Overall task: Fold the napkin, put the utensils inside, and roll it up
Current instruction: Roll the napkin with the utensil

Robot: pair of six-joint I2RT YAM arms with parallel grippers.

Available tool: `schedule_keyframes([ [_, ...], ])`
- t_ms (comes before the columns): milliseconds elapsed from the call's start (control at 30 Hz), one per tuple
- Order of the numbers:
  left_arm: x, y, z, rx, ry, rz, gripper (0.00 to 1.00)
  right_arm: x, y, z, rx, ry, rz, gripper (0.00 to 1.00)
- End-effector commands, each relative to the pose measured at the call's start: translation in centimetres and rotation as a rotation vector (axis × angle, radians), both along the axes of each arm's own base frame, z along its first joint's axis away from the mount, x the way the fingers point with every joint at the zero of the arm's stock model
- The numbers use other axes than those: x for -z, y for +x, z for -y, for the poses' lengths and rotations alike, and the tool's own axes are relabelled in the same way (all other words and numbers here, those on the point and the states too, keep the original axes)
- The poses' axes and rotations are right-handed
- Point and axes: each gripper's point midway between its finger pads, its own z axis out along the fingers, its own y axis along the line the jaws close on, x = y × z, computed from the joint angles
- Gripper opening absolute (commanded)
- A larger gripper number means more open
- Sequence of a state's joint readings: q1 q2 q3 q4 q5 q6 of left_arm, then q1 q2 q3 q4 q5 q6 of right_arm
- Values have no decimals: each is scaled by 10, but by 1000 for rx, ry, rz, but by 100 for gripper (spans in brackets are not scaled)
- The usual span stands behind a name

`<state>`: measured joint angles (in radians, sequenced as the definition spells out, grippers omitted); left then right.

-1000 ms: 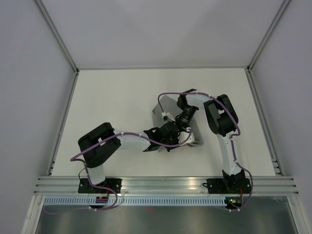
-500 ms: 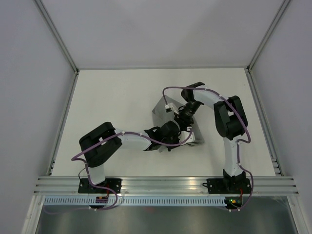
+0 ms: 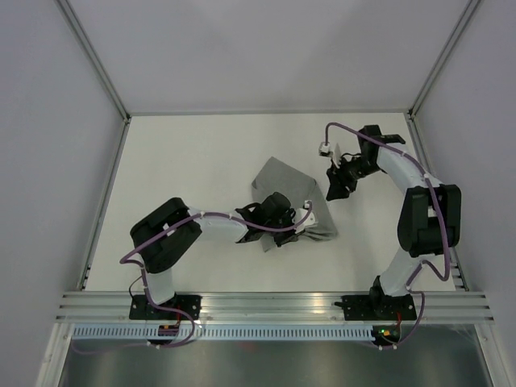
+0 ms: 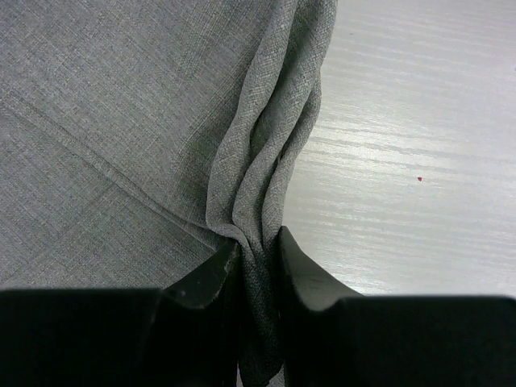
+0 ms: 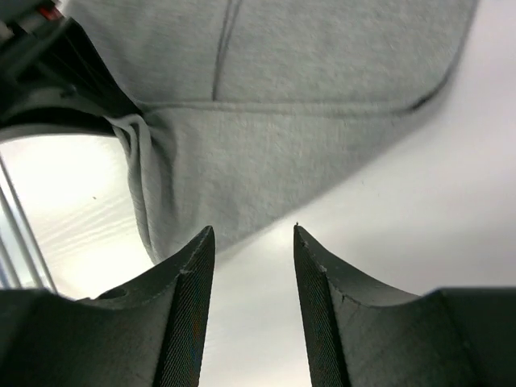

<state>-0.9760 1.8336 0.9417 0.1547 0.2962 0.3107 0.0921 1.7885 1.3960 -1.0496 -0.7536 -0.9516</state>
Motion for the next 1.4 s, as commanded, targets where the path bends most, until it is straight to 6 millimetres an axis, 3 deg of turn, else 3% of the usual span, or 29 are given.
schedule_keyframes([
  [0,13,-13,-5,9,26,-127,2,-11,16,13,35,48,222,50],
  [133,12,-12,-4,20,28,-167,2,-2,-10,25,35,7,344,50],
  [233,11,-11,-5,25,19,-204,2,-15,-17,24,12,18,457,52],
  [300,11,-8,-6,21,18,-220,2,-9,-27,23,15,18,480,55],
  [333,11,-9,-6,26,15,-233,2,-20,-23,23,17,22,554,60],
  [367,10,-8,-5,25,12,-239,2,-13,-29,23,15,18,555,61],
  [433,14,-10,-8,27,29,-265,2,-15,-34,18,-12,10,596,65],
  [600,16,-6,-9,23,30,-299,2,8,-55,-10,-131,-69,656,67],
  [767,15,-4,-7,26,20,-335,2,25,-71,-31,-210,-100,648,71],
  [1200,14,0,-7,34,16,-379,2,56,-89,-52,-312,-158,633,77],
  [1367,16,1,-8,32,14,-393,2,48,-94,-54,-322,-144,647,76],
])
